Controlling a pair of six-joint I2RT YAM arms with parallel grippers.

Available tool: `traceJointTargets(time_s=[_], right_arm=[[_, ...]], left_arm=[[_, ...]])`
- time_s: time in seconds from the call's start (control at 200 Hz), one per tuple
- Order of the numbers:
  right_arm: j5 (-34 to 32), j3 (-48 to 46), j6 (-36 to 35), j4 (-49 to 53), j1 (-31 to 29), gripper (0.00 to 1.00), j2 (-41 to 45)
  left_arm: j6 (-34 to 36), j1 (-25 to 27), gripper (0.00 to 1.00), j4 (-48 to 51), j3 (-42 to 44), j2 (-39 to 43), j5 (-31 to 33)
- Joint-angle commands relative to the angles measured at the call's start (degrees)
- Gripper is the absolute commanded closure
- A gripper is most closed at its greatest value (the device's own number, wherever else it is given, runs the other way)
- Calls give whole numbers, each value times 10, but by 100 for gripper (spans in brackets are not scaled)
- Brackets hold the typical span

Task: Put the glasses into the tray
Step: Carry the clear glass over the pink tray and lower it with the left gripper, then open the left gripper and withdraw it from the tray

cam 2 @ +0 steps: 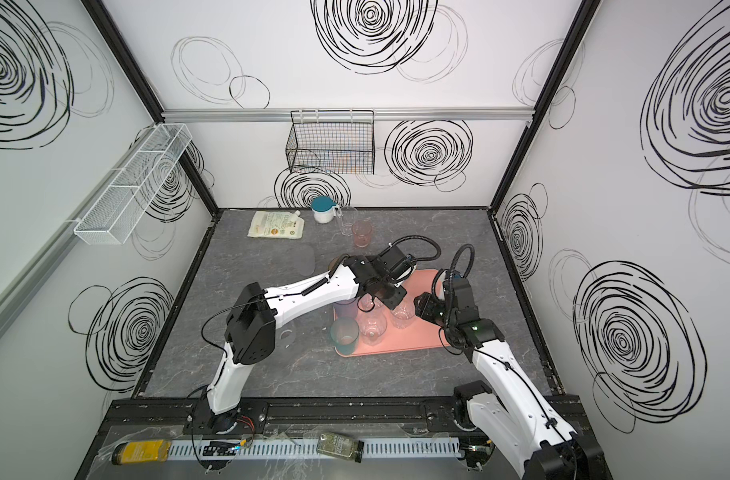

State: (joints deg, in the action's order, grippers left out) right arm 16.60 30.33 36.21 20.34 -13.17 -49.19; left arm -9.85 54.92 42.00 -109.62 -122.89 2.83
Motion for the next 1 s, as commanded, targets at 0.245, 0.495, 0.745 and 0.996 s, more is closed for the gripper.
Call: traceJointTargets(time_s=[0.245,0.495,0.745,0.996], right_arm=[[27,-17,-14,-7,-3,45,-24],[-39,33,-36,-12,-36,50,-119],[-189,100,-50,31,-102,64,-195],[-210,150,-71,53,-100,77,-257]], left_arm=[[0,-26,75,-49,34,126,-4],[8,-98,57,-204,259,320,72],[-7,-222,31,-322,452,485,122],[-35,-306,26,-375,528,527,68]])
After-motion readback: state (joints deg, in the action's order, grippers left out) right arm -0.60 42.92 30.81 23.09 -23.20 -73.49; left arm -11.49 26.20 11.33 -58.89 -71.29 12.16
